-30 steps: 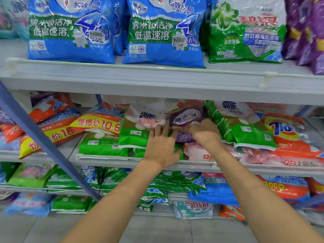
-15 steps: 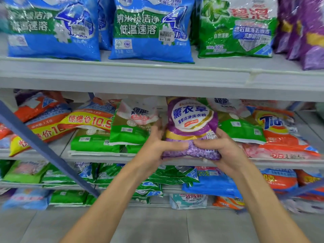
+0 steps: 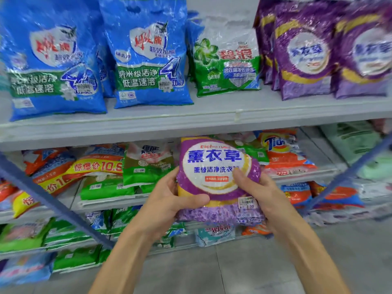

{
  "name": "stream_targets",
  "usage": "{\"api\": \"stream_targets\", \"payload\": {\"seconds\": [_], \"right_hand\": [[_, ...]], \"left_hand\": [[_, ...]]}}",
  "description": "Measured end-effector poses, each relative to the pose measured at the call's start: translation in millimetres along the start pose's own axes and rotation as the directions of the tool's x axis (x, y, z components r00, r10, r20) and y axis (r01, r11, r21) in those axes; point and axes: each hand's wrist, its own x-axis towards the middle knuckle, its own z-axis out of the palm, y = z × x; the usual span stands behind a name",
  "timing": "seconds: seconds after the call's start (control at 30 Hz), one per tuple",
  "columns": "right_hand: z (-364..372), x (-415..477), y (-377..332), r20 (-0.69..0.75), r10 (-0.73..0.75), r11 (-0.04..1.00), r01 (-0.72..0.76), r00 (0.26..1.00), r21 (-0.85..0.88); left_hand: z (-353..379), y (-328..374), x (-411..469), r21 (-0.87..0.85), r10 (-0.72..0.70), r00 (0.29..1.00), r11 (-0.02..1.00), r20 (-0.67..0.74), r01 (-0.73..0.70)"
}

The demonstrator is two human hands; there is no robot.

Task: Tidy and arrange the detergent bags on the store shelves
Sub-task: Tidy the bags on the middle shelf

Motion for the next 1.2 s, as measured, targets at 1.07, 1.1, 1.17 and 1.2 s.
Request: {"api": "stream_targets", "payload": {"seconds": [1.07,1.1,1.17,1.2], "right_hand": [[-212,28,-215,-0.266,-0.355,0.926,0.376,0.896,0.034],[-216,38,-220,-0.267,-0.359,0.924,0.380,0.894,0.031],[-226,61,-228,-0.264,-0.374,0.921,0.389,0.889,0.006],[-231,75,-232,-0.262,-0.378,0.920,0.391,0.888,-0.003]], "left_hand": [[282,119,157,-0.093,0.250,0.955,0.959,-0.157,-0.266],[283,121,168,-0.089,0.254,0.952,0.958,-0.168,-0.271],[286,126,191,-0.066,0.272,0.944,0.955,-0.185,-0.289],[286,128,204,-0.057,0.282,0.940,0.953,-0.194,-0.298]]}}
